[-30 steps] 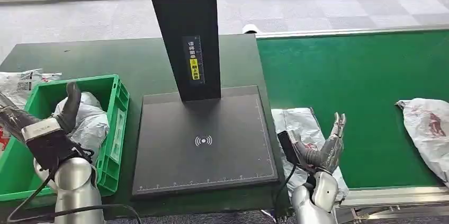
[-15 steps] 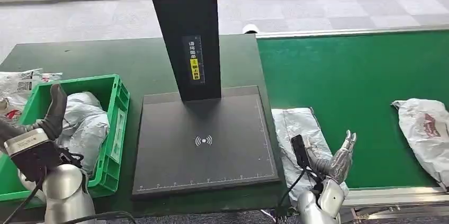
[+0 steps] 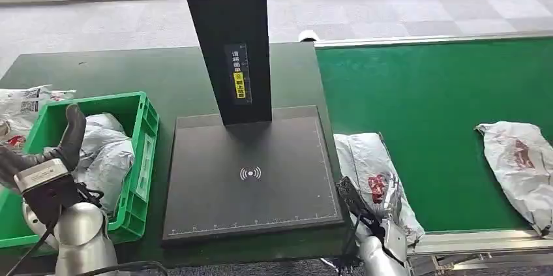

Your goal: Moved the parcel from conveyor to table for the left to box.

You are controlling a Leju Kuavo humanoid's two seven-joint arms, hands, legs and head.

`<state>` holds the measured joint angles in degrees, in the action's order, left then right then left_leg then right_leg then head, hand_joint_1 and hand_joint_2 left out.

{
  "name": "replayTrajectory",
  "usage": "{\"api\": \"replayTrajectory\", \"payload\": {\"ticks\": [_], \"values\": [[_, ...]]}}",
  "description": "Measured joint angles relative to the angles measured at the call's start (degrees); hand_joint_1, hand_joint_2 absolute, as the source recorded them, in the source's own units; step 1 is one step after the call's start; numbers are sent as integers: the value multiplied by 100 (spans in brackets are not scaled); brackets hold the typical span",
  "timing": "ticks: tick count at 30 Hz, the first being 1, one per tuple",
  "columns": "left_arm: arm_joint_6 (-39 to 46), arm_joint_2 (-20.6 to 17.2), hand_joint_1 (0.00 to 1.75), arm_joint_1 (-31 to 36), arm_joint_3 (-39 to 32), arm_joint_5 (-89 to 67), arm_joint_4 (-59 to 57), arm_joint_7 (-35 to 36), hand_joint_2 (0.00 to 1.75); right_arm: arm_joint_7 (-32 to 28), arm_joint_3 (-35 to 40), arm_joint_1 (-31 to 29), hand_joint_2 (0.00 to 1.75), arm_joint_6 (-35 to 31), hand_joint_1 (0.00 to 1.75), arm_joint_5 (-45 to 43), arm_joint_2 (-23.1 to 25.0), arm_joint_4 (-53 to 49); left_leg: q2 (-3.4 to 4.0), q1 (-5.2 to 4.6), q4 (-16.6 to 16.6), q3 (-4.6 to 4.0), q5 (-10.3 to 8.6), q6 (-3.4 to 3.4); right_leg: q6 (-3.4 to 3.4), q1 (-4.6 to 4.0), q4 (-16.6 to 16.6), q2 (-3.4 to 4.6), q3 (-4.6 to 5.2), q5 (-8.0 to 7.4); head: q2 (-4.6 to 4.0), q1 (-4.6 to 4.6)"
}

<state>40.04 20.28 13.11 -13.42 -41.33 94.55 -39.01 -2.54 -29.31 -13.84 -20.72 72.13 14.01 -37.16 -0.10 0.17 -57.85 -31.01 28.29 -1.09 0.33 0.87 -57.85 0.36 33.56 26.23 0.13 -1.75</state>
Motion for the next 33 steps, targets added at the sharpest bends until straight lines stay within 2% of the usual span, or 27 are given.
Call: {"api": "replayTrajectory", "payload": {"ticks": [2, 3, 9, 28, 33], "values": [[0, 0, 0, 1, 2, -2, -24, 0, 175, 94, 89, -67, 175, 77, 0, 55, -44, 142, 22, 0, 0, 16, 7, 1, 0, 0, 0, 22, -10, 0, 0, 0], [0, 0, 0, 1, 2, -2, -26, 0, 175, 107, 131, -93, 175, 101, 175, 57, -67, 195, 32, 0, 0, 24, 11, 4, 0, 0, 1, 30, -16, 0, 0, -2], [-2, 0, 0, -1, 0, -2, -26, -7, 175, 171, 275, -187, 175, 101, 175, 61, -157, 431, 60, 2, 0, 45, 39, 5, 0, -1, 5, 57, -73, 7, 0, 0], [0, 0, 0, -15, 2, -4, 15, 81, 175, 120, 332, -205, 175, -126, 175, -153, -236, 442, 65, 6, -2, 74, 37, 7, 1, -4, 5, 60, -86, 5, 0, 0], [0, 0, 0, -56, 2, -15, 134, 146, 175, -357, 332, -48, 175, -724, 175, -707, -212, 188, 30, 5, -4, 74, 29, 9, 2, -2, 4, 33, -76, 5, 0, 0]]}}
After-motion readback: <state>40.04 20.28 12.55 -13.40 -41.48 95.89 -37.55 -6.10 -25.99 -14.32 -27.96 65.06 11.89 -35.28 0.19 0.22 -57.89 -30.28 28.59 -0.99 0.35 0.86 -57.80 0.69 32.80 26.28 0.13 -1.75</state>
